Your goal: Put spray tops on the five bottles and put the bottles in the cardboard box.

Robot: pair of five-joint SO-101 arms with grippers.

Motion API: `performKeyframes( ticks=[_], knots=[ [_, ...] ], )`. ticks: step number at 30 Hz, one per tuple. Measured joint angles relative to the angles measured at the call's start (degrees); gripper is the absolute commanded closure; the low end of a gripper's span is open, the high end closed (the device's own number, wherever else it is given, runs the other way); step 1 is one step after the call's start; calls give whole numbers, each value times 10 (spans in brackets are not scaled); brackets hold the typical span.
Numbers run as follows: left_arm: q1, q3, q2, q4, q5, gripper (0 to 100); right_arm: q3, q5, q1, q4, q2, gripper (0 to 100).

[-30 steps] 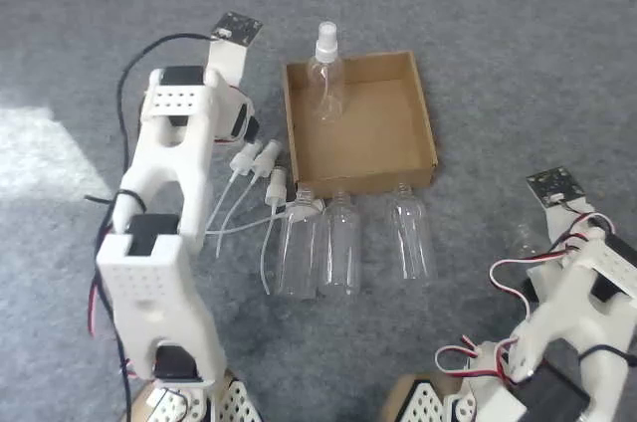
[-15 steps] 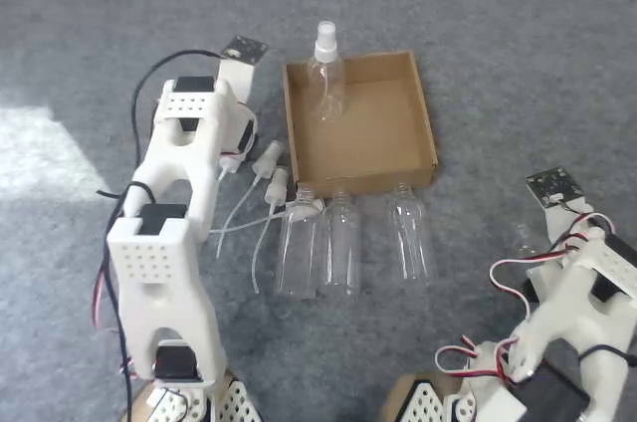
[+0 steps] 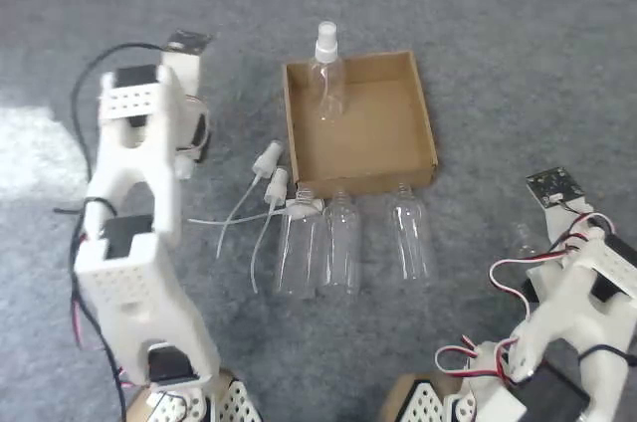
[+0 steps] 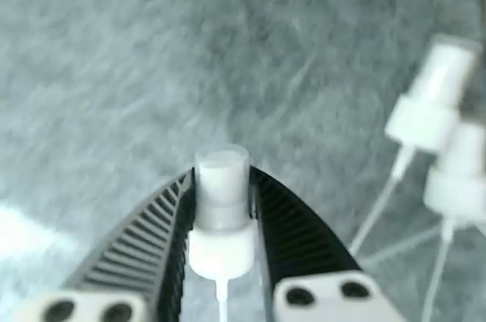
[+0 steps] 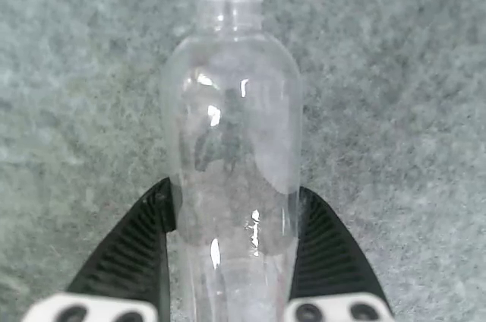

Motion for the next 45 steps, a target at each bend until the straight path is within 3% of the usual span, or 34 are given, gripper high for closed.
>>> performKeyframes(
  ticks=[6,25,34,38,45],
  knots=[
    [-3,28,-69,30,0,991,0,1,0,0,0,991],
    [-4,135,-184,19,1,991,0,4,1,0,0,992],
    [2,331,-373,-55,55,991,-11,4,0,2,5,992],
    [20,428,-451,-94,62,991,-30,-33,1,5,11,987],
    [43,563,-540,-156,81,991,-48,-101,1,58,12,866]
  ],
)
